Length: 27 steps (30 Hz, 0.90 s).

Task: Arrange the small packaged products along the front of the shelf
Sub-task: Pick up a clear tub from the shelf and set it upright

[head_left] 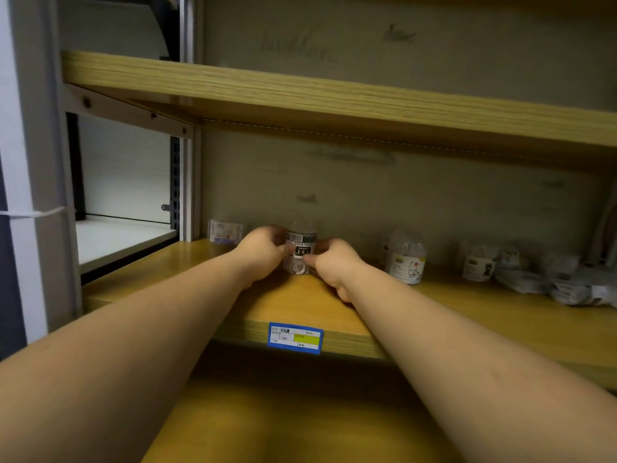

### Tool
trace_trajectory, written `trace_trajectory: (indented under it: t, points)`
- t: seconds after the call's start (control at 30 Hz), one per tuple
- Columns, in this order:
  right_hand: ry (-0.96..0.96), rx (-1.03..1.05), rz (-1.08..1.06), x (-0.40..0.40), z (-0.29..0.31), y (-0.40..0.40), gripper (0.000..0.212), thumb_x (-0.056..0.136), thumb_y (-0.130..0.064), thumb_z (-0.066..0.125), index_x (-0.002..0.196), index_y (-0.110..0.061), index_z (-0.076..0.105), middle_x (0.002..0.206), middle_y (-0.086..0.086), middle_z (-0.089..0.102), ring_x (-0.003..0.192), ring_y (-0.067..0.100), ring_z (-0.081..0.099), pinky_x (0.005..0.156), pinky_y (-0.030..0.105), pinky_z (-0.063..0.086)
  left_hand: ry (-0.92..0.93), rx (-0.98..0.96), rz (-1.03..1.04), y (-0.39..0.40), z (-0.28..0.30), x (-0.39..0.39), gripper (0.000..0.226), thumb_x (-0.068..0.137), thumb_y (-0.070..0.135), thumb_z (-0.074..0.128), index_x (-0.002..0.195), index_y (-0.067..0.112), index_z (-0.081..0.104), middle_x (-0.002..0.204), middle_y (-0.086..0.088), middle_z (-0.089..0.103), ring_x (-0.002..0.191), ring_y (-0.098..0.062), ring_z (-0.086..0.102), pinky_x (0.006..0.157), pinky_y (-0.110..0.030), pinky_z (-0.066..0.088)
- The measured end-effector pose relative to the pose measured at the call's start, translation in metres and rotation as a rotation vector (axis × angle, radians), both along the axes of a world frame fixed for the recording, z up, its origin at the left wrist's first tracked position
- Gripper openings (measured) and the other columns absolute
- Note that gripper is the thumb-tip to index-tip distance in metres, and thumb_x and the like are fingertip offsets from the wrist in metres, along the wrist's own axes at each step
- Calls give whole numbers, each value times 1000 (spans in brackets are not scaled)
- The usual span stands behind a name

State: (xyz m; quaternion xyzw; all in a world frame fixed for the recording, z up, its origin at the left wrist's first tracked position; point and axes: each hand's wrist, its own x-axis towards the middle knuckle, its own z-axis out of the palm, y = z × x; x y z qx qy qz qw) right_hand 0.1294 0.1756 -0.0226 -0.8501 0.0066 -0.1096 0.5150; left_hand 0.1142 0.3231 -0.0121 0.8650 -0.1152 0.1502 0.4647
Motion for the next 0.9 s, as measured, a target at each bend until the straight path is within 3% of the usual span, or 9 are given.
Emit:
trace_trajectory:
  t: [0.13,0.47,0.63,0.8,0.9]
  points:
    - [17,-46,1,-1,3,2,41,91,-23,67,129,-14,56,123,9,64,110,28,60,86,35,48,-4,46,21,-2,1,4,38,99,21,57,137,15,55,133,-7,62,120,-22,59,89,-26,41]
    - [23,-34,-12,-8,3,3,40,90,-19,68,129,-14,57,125,11,64,112,29,60,88,35,48,36,38,18,-2,-1,1,40,97,24,59,136,16,55,132,-6,63,118,-21,60,99,-34,47]
    - [-5,-44,-30,-18,6,-1,39,90,-21,68,127,-12,57,123,11,63,113,30,59,89,36,48,42,46,39,-5,1,-8,56,89,31,70,138,10,51,133,-7,61,121,-25,58,93,-30,43]
    - [-111,-53,-35,-38,11,-24,54,92,-23,66,143,-16,49,143,5,55,130,27,52,109,39,41,-228,95,110,-28,10,-27,78,84,43,73,147,10,41,147,-9,49,136,-25,45,105,-28,36]
    - [-180,-35,-91,-53,17,-54,50,95,-24,63,143,-16,51,143,3,55,132,24,51,111,37,40,-425,168,82,-59,12,-41,79,87,47,67,152,18,33,155,-4,38,146,-20,29,118,-37,28]
